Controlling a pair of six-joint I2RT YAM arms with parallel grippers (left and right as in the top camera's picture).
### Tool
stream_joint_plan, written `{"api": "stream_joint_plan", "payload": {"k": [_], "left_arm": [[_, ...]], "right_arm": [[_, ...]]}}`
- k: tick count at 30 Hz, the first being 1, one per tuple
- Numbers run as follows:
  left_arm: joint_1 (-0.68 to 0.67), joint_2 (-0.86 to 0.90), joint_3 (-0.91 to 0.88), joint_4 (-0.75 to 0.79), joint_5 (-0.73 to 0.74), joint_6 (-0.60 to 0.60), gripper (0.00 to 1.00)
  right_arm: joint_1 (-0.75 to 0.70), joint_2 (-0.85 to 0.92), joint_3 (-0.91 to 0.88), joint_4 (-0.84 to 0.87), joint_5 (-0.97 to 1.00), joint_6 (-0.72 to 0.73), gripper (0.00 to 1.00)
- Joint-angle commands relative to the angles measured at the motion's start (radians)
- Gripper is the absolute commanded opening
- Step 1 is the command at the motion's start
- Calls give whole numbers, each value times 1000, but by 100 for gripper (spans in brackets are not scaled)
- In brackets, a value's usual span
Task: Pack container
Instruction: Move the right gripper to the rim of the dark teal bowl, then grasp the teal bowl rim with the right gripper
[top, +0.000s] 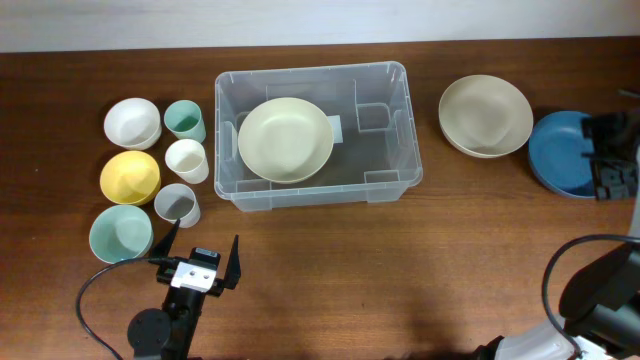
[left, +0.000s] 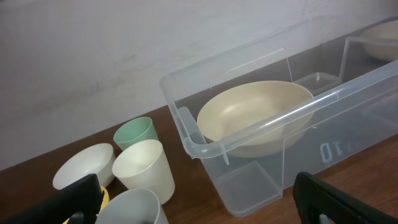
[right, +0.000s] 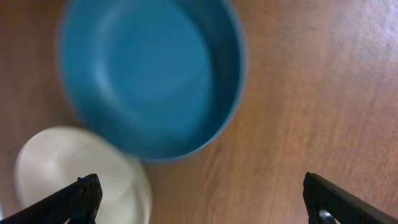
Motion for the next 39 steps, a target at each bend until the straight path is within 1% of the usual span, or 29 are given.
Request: {"api": "stream_joint_plan", "payload": {"k": [1, 7, 12, 19, 39], "left_arm": [[7, -3, -7, 0, 15, -11, 100], [7, -3, -7, 0, 15, -11, 100], [7, -3, -7, 0, 15, -11, 100], [7, -3, -7, 0, 15, -11, 100], [7, -3, -7, 0, 15, -11, 100]], "right_arm": [[-29, 25, -77, 38, -48, 42, 99], [-40, 25, -223, 214, -54, 42, 99], [-40, 34, -293, 323, -39, 40, 99], [-41, 68, -311, 365, 0, 37, 99], [-41, 163, -310, 454, 3, 29, 99]]}}
